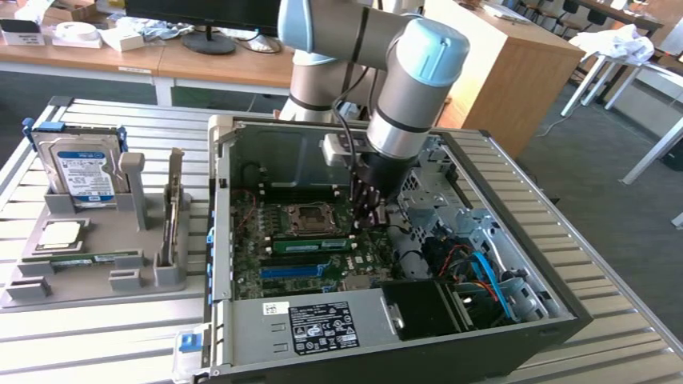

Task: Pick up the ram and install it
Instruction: 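Press down the ram until it locks into place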

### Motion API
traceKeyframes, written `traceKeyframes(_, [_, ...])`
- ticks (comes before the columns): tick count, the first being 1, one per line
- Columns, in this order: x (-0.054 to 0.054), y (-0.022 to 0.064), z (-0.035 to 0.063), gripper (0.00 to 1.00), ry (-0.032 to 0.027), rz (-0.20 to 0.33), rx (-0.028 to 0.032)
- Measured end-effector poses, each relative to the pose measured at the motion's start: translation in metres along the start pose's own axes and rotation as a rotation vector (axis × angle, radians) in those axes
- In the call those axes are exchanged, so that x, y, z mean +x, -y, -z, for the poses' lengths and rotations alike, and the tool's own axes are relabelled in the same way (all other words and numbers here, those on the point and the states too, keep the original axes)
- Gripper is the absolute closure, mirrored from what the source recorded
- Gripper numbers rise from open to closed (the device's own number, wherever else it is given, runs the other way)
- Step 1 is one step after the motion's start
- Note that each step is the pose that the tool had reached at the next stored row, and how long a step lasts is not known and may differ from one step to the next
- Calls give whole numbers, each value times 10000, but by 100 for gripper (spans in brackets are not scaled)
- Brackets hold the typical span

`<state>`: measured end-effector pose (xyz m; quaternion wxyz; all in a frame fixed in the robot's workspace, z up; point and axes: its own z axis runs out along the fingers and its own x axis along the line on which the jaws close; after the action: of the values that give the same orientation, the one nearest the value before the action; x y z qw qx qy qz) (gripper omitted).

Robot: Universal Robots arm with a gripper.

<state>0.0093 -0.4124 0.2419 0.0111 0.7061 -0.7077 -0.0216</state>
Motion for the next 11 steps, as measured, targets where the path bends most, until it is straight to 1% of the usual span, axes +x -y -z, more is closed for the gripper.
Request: traceKeyframes(11, [-27,5,-5,90,1,1,0])
